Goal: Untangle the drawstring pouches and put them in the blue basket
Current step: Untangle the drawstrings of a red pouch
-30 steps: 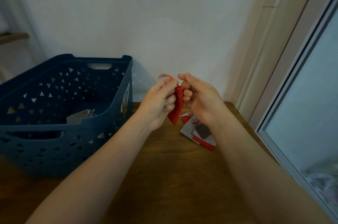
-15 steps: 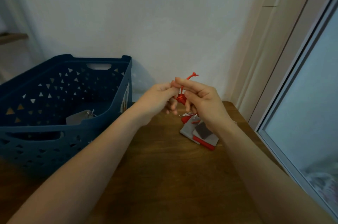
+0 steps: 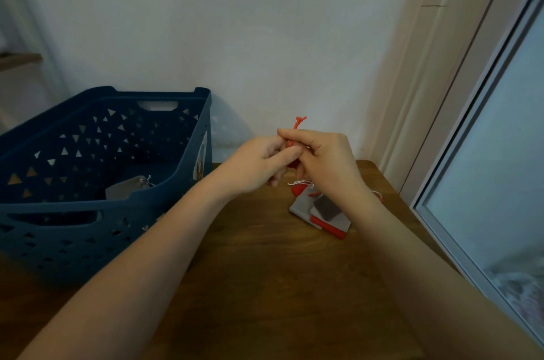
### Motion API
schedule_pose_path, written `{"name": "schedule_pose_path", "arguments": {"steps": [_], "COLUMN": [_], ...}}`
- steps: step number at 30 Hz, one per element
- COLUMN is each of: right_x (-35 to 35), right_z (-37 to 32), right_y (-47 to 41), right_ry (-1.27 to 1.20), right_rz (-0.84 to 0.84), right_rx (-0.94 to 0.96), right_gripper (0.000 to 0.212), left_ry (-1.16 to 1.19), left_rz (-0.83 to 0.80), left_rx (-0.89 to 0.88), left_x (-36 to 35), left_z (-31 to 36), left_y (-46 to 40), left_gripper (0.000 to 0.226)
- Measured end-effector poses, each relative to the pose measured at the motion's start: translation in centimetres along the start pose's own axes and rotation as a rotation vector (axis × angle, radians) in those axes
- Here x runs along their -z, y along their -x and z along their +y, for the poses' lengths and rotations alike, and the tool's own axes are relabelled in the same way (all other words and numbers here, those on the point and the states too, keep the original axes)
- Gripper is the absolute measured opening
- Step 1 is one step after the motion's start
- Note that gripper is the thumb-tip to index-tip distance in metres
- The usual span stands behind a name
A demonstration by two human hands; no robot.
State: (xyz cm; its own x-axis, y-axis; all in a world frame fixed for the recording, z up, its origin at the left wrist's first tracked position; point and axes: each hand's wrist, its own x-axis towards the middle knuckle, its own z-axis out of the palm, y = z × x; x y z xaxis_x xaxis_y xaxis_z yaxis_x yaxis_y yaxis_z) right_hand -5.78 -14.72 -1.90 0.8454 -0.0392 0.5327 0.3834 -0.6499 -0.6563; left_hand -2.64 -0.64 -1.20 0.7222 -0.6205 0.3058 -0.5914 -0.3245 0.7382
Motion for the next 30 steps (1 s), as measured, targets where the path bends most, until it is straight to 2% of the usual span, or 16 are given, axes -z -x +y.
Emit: {"name": "schedule_pose_path", "arguments": {"steps": [3,8,9,12,14,17,20,24,28,30], "right_x": [0.4,0.5,0.3,-0.1,-0.2,-0.2,-0.4,-0.5,0.0,0.5], "right_z": [-0.2,-0.4,-0.5,-0.9,-1.3,-1.4,-1.4,-1.5,-1.3,-1.0], "right_y": [0.1,0.3,0.3,0.6,0.8,0.8,1.0,1.0,0.7,0.3], "right_ry": [0.039,0.212,0.211,0.209,0.185,0.167,0.209,0.177,-0.026,-0.033], "right_rz": [-0.076,-0.162,-0.159,-0.119,-0.082,-0.04,0.003,0.01,-0.02,0.008], "right_rx": [0.015,0.096,0.085,0.027,0.011,0.049,0.132,0.173,-0.012,-0.036], "right_gripper": [0.023,0.025,0.031,0.069,0.074,0.054,0.031,0.021,0.013,0.007], "left_ry": [-0.09,-0.023,-0.006,0.094,0.125,0.107,0.206,0.301,0.283,0.232], "left_rz": [-0.028,-0.097,-0.107,-0.139,-0.132,-0.077,0.027,0.122,0.141,0.142], "left_rx": [-0.012,0.056,0.063,0.113,0.124,0.103,0.114,0.161,0.16,0.143], "left_x": [0.3,0.6,0.6,0.8,1.0,1.1,0.6,0.1,-0.2,-0.4], "left_z": [-0.2,-0.4,-0.4,-0.6,-0.6,-0.6,-0.4,-0.4,-0.4,-0.4], "left_y": [0.0,0.2,0.2,0.5,0.5,0.4,0.3,0.2,0.4,0.4], "left_gripper": [0.027,0.022,0.022,0.029,0.033,0.035,0.034,0.035,0.035,0.035]}}
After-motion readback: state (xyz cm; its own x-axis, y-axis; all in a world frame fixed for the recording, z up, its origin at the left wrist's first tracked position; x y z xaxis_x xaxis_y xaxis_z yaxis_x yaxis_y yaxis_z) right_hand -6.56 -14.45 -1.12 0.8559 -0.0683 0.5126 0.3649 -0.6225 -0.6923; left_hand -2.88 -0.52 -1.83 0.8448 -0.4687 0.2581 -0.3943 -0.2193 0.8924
